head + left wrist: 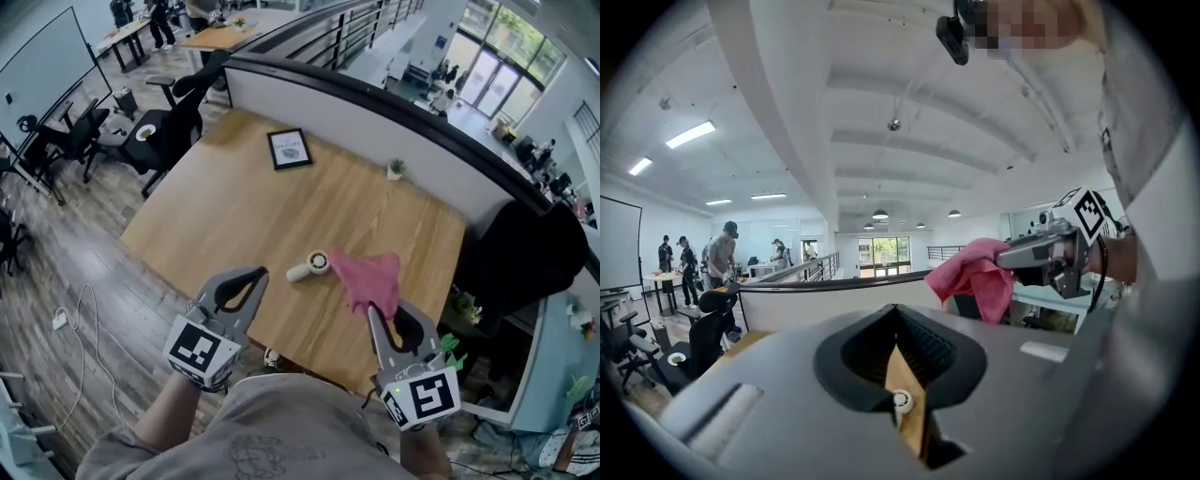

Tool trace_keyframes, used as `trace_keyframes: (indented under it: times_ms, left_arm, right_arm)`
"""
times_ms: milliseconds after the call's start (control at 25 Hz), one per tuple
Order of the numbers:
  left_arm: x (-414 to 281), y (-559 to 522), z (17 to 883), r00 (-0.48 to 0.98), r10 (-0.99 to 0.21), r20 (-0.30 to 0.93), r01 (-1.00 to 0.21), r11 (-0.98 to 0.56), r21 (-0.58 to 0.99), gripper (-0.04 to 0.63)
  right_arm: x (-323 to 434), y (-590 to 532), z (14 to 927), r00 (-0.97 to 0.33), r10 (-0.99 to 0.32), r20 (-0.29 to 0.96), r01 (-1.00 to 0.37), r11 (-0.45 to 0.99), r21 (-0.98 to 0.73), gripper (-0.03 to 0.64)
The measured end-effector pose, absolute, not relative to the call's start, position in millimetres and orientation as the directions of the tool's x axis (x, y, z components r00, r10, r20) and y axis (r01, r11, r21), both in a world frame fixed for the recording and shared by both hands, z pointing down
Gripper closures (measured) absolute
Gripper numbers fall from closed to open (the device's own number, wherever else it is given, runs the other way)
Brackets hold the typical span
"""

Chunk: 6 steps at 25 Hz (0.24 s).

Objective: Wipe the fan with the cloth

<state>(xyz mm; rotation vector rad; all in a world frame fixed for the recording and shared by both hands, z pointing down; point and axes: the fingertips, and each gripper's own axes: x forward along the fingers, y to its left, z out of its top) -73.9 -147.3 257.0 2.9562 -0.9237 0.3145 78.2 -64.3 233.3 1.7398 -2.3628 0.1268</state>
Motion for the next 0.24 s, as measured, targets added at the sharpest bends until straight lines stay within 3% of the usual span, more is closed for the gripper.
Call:
trace_keyframes:
  times_ms: [240]
  left_arm:
    - [-71.3,-158.4,257.7,0.807,-0.563,0.177,-0.560,-0.825,-0.070,0.594]
  right_arm:
    - [89.8,-71.8,235.6,-0.256,-0.941,0.220,-0.960,0.274,0.052,0.536]
